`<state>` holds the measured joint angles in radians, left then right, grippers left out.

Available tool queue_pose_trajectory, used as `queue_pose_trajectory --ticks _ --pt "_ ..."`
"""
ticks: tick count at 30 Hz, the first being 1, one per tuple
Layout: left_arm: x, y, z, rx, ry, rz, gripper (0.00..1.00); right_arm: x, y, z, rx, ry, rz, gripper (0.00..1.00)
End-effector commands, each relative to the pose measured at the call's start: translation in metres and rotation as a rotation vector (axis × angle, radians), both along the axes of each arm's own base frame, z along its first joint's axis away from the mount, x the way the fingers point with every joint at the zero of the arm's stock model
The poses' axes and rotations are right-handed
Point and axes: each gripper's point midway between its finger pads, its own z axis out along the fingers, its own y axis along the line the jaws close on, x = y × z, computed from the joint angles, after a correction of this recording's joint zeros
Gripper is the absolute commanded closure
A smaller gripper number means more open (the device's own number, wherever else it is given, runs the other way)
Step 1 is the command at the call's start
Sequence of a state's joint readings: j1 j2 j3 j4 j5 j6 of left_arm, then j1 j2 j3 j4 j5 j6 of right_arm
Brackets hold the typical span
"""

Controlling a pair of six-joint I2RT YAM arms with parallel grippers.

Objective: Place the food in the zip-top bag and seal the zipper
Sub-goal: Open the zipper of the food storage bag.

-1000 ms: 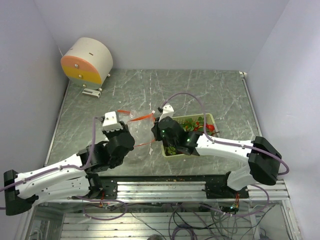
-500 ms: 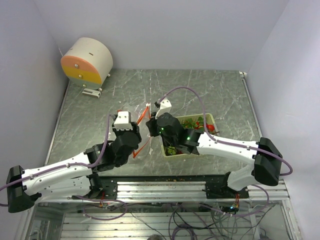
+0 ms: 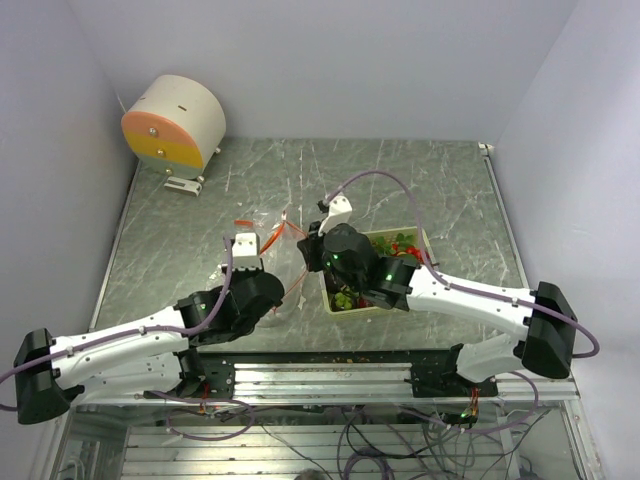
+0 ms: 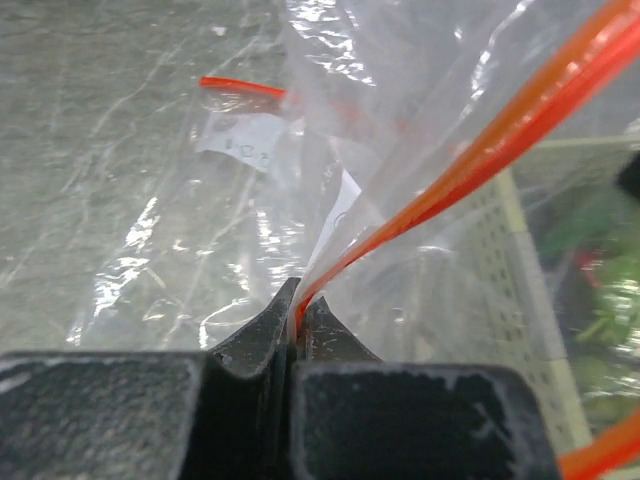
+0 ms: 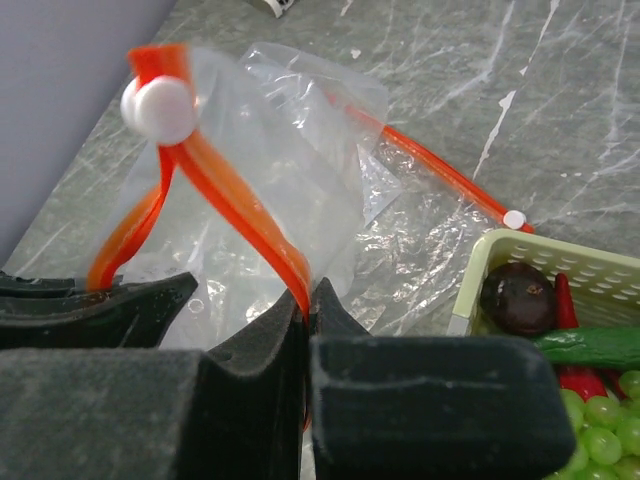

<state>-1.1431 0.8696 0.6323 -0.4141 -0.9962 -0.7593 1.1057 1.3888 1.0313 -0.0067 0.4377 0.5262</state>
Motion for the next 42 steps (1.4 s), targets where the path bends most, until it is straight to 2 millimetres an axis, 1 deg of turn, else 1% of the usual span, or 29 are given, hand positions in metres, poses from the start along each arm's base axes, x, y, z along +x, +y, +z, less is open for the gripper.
queue_pose_trajectory --ticks 1,3,5,7,8,10,12,14,16,17,19,22,24,25,26,27,29,30,31,32,33,35,37,40,42 --pt "0.001 0.026 0.016 0.025 -0.023 0.129 0.93 0.004 -0.021 0.009 -0.023 -0.032 -0.065 1.0" --pt "0.0 0.036 0.029 0.019 -0.043 0.173 0.93 0.007 -0.035 -0.001 -0.071 -0.027 -0.117 1.0" --pt "-0.001 0.045 0.042 0.012 -0.059 0.196 0.93 0.01 -0.061 -0.025 -0.161 -0.008 -0.223 1.0" --pt "-0.003 0.05 0.056 -0.004 -0.067 0.19 0.93 0.013 -0.082 -0.038 -0.231 -0.002 -0.311 1.0" --pt "-0.004 0.051 0.062 -0.016 -0.071 0.179 0.93 0.014 -0.089 -0.04 -0.254 -0.003 -0.334 1.0" --pt "-0.007 0.051 0.074 -0.038 -0.079 0.146 0.93 0.014 -0.093 -0.042 -0.272 -0.006 -0.348 1.0" --pt "-0.009 0.05 0.082 -0.048 -0.082 0.107 0.93 0.015 -0.087 -0.04 -0.263 -0.01 -0.328 1.0" --pt "-0.011 0.05 0.086 -0.06 -0.081 0.083 0.93 0.012 -0.067 -0.038 -0.225 -0.019 -0.228 0.99" --pt "-0.012 0.053 0.083 -0.051 -0.077 0.087 0.93 0.003 -0.039 -0.033 -0.167 -0.038 -0.067 0.85" --pt "-0.012 0.054 0.079 -0.04 -0.071 0.095 0.93 -0.004 -0.025 -0.03 -0.137 -0.042 0.018 0.78" --pt "-0.012 0.053 0.069 -0.022 -0.054 0.113 0.93 -0.019 -0.002 -0.022 -0.086 -0.049 0.166 0.66" --pt "-0.01 0.051 0.051 0.009 -0.028 0.14 0.93 -0.032 0.007 -0.008 -0.035 -0.063 0.258 0.51" --pt "-0.007 0.047 0.039 0.03 -0.019 0.156 0.93 -0.04 0.006 0.004 -0.004 -0.078 0.298 0.4" --pt "-0.006 0.046 0.033 0.039 -0.018 0.168 0.93 -0.045 0.004 0.01 0.013 -0.085 0.315 0.33" --pt "-0.005 0.045 0.027 0.05 -0.018 0.182 0.93 -0.049 0.002 0.015 0.027 -0.089 0.33 0.31" --pt "-0.003 0.045 0.023 0.061 -0.019 0.196 0.93 -0.053 -0.001 0.022 0.042 -0.096 0.341 0.23" --pt "-0.001 0.044 0.014 0.085 -0.014 0.219 0.93 -0.061 -0.009 0.032 0.066 -0.105 0.358 0.19" --pt "0.0 0.043 0.012 0.09 -0.015 0.234 0.93 -0.065 -0.014 0.036 0.076 -0.108 0.364 0.11" --pt "0.001 0.043 0.009 0.112 -0.01 0.242 0.93 -0.068 -0.019 0.041 0.086 -0.112 0.365 0.05" --pt "0.001 0.043 0.007 0.124 -0.009 0.252 0.93 -0.071 -0.025 0.044 0.091 -0.114 0.363 0.02" --pt "0.002 0.042 0.005 0.135 -0.006 0.261 0.93 -0.073 -0.031 0.046 0.094 -0.115 0.361 0.01" --pt "0.003 0.041 0.002 0.148 -0.002 0.271 0.93 -0.074 -0.045 0.044 0.079 -0.103 0.326 0.0" --pt "0.004 0.039 0.0 0.154 -0.001 0.277 0.93 -0.067 -0.064 0.034 0.043 -0.079 0.233 0.0" --pt "0.005 0.038 0.0 0.135 -0.007 0.279 0.93 -0.044 -0.108 0.008 -0.033 -0.012 -0.043 0.0" --pt "0.005 0.037 0.0 0.113 -0.014 0.275 0.93 -0.035 -0.134 -0.008 -0.087 0.027 -0.2 0.0"
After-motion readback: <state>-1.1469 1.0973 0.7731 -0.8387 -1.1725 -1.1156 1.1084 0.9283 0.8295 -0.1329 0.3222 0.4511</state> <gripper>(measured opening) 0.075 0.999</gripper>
